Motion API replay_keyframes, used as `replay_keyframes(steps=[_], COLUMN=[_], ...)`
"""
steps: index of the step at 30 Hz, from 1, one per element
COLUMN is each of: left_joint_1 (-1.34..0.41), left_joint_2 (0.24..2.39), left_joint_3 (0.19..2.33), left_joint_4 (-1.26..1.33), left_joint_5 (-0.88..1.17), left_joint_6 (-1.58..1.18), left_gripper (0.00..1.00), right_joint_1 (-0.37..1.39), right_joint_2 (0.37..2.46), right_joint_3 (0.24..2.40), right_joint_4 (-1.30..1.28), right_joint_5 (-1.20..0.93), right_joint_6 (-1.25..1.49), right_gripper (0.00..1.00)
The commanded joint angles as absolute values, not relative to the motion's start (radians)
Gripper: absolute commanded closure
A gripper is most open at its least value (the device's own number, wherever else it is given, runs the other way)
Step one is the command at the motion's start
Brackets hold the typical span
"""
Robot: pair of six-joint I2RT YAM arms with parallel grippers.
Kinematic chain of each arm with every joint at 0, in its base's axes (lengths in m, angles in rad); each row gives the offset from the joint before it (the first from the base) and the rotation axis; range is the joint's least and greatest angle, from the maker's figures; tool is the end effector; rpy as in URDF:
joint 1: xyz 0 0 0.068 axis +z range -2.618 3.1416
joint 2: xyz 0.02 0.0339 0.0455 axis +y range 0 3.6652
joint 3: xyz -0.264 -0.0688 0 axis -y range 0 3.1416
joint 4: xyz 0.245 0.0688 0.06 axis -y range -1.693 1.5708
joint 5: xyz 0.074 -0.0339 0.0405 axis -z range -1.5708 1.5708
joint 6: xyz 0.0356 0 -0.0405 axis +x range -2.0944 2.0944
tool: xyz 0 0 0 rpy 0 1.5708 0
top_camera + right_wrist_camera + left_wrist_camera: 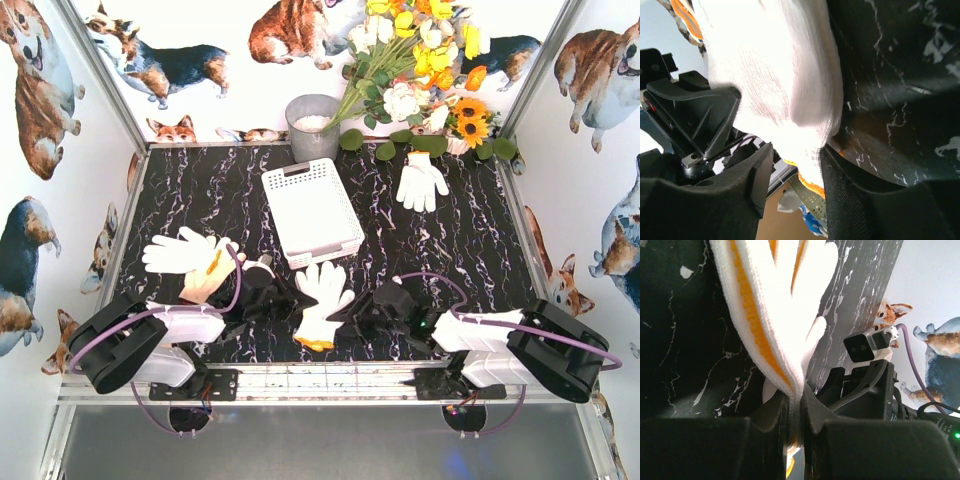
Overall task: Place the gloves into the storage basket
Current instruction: Pick up the glove from the center of the board.
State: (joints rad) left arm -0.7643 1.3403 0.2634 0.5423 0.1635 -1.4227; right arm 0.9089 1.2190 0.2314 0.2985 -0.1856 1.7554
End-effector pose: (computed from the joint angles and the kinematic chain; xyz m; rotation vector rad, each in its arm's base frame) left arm 0.1566 -0.1582 0.1276 -0.6890 2.3734 -1.3429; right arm 0.1166 0.1603 0.1206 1.0362 2.5990 1.3430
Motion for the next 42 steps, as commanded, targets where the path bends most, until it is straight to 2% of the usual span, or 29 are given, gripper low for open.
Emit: replay_keyframes(steps=[1, 14, 18, 21, 25, 35, 42], left_joint_1=[-0.76, -0.76, -0.759, -0.759, -0.762, -0.78, -0.812], left_joint_2=[1.343, 1.34, 1.336, 1.346, 1.355, 1.403, 1.466], left_joint_3=[0.282, 0.261, 0.241, 0.23, 0.215, 0.203, 0.198], left_joint_4=[0.532, 0.581, 0.602, 0.606, 0.611, 0.617, 0.698], left_joint_5=[0.172, 0.178, 0.248, 0.336, 0.425, 0.482, 0.482], left_joint_6=[-1.443, -1.481, -1.477, -1.447, -1.426, -1.386, -1.411], left_gripper=[1.0, 1.0, 0.75, 0.64, 0.6, 0.56, 0.53], right_joint_1=[0.91, 0.92, 0.92, 0.92, 0.92, 0.92, 0.92], right_joint_2=[1.237, 1.339, 1.359, 1.374, 1.398, 1.381, 1.39], right_joint_3=[0.226, 0.231, 0.237, 0.241, 0.238, 0.241, 0.253], right_joint_4=[0.328, 0.371, 0.379, 0.383, 0.405, 0.399, 0.405], right_joint_5=[-0.094, -0.072, -0.069, -0.069, -0.07, -0.056, -0.057], right_joint_6=[1.743, 1.76, 1.755, 1.754, 1.756, 1.756, 1.756], right_gripper=[0.54, 0.47, 0.48, 0.48, 0.48, 0.5, 0.66])
